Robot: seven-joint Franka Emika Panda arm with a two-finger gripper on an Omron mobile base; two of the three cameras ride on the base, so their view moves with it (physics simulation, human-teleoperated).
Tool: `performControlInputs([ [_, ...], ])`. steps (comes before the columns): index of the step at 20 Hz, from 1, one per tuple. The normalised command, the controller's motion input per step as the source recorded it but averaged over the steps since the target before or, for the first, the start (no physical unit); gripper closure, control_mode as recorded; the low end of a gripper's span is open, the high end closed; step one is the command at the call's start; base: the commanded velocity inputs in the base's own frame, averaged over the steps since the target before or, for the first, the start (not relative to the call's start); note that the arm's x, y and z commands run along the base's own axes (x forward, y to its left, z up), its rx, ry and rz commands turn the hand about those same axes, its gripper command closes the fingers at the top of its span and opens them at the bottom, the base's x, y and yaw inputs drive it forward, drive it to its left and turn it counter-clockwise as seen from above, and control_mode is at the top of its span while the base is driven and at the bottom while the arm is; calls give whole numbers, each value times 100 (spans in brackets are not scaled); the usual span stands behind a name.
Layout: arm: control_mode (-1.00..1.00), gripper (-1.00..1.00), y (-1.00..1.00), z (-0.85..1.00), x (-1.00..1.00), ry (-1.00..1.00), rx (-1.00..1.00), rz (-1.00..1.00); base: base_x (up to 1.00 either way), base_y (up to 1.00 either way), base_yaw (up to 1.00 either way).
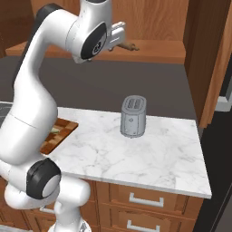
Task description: Open the cabinet, retrieve the rolling pin, and place it next to the meat on the cutting board to prepare for tenderizing.
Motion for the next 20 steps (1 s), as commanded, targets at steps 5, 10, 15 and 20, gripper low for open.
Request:
performControlInputs([
  [5,-100,-100,0,12,33,0,0,-1,0,0,0],
  [10,-100,-100,0,3,37,0,0,0,0,0,0],
  [15,-100,-100,0,0,46,0,0,-1,0,0,0],
  [20,-100,-100,0,0,52,0,0,-2,0,0,0],
])
